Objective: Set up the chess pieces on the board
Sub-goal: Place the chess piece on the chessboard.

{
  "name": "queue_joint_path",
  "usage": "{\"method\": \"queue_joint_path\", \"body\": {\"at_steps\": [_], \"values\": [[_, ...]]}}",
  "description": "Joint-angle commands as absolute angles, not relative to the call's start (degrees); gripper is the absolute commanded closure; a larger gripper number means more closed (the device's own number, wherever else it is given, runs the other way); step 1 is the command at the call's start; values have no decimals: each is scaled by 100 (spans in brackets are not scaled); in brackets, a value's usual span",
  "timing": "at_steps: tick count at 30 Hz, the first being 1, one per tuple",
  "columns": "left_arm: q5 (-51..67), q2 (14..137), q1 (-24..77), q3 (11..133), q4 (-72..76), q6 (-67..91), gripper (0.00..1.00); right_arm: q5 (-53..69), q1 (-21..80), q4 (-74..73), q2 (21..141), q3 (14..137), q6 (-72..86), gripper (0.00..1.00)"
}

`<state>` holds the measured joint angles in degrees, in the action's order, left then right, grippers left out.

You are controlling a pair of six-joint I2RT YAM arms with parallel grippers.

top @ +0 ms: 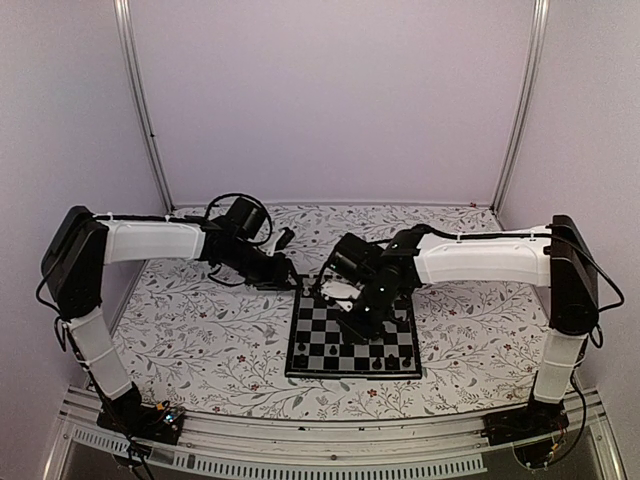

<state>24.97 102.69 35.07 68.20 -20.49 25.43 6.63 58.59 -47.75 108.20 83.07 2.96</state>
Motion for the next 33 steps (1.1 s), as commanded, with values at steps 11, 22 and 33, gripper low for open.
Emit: {"method": "queue_joint_path", "body": {"at_steps": [11,22,33], "values": [[2542,10349,3465,6954,-2136,2470,60,559,5960,-4584,11488,8470,287,96],[2512,10334,3463,6926,-2169,2453,60,790,5960,-4627,11658,8521,110,90],[2503,10345,3463,6978,-2222,2428,60,583,5935,-5035,11425,8808,171,80]]}}
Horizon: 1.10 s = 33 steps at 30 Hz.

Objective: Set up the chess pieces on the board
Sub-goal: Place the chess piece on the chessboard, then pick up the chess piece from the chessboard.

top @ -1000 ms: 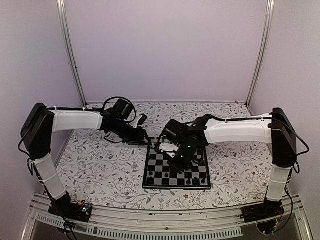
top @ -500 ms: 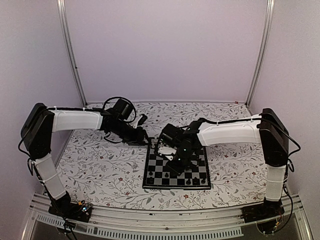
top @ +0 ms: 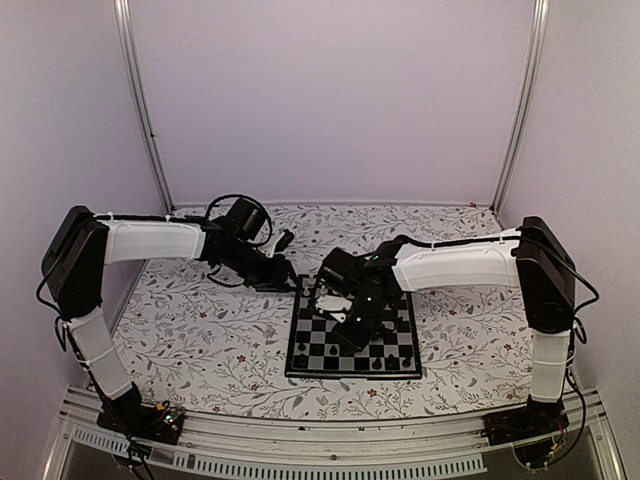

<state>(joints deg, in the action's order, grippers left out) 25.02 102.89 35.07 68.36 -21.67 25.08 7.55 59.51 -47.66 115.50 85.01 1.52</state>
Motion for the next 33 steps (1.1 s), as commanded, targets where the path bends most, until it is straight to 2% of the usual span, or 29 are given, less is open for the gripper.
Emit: {"method": "queue_joint_path", "body": {"at_steps": [1,4,9,16,21,27,33], "values": [[2505,10345,3463,6983,-2222,2428,60,523,5921,-5045,11355,8875,181,78],[2530,10354,3463,7045,-2253,2422,60,370,5802,-5051,11044,9123,233,71],[2428,10354,3553,7342,-2469,2148,60,389,5387,-4925,10663,9148,441,69],[2275,10630,4157,8050,-2734,1437,65,268,4635,-4056,9448,7941,1104,66],[1975,11357,4644,9113,-3458,1247,67,300,4329,-3514,8624,7034,1520,64],[1100,12265,4930,10191,-4447,1476,66,415,4247,-3253,8267,6576,1740,63],[1044,12590,4931,10361,-4752,2034,62,562,4243,-3036,8195,6359,1848,63]]}}
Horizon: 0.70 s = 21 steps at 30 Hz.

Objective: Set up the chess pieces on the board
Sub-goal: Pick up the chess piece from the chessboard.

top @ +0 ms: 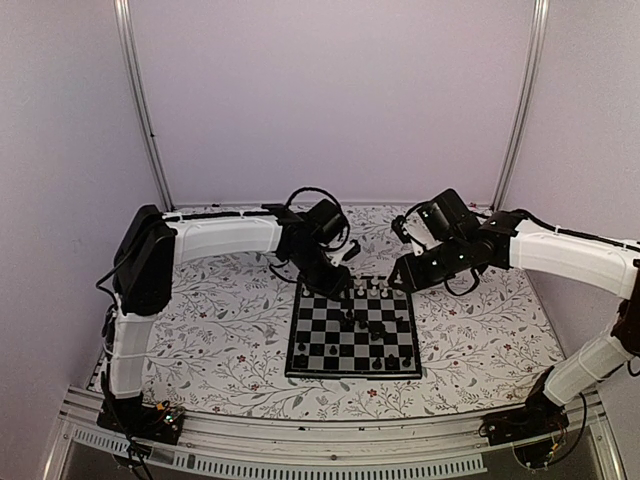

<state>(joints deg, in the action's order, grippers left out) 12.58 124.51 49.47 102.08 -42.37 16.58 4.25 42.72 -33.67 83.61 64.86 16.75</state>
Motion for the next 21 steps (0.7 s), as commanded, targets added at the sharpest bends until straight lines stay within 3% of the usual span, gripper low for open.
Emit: {"method": "queue_joint_path", "body": {"at_steps": [1,21], "values": [[1084,12620,4931,10362,-4769,2094,62,562,4245,-3025,8186,6352,1849,63],[1573,12733,4939,10349,-4826,2441,63,727,4235,-2874,8372,6221,1755,62]]}}
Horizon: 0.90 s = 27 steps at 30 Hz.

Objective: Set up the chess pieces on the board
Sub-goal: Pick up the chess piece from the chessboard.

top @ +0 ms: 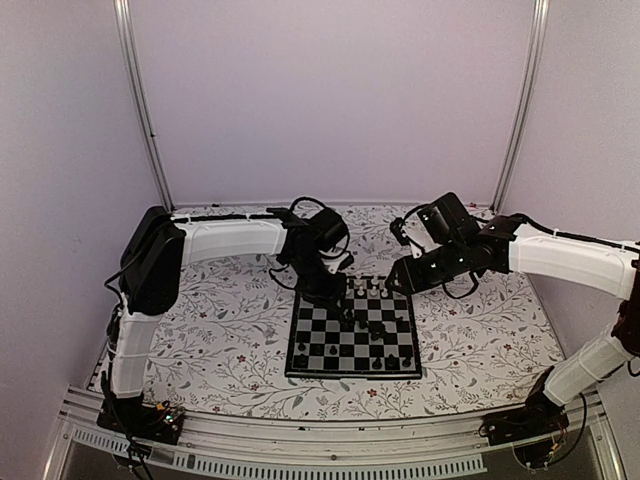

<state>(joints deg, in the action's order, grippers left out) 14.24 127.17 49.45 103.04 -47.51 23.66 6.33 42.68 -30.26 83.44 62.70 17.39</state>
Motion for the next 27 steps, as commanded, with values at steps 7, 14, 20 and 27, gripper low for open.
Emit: {"method": "queue_joint_path", "body": {"at_steps": [7,14,20,27], "values": [[1699,12790,4939,10390,-4835,2448,63,790,4225,-2843,8503,6240,1710,62],[1681,12755,4957,10438,-4835,2426,63,827,4222,-2833,8560,6236,1688,62],[1605,12666,4972,10439,-4835,2464,61,865,4204,-2830,8587,6201,1704,62],[1798,12756,5034,10450,-4808,2424,57,935,4195,-2799,8634,6181,1723,62]]}}
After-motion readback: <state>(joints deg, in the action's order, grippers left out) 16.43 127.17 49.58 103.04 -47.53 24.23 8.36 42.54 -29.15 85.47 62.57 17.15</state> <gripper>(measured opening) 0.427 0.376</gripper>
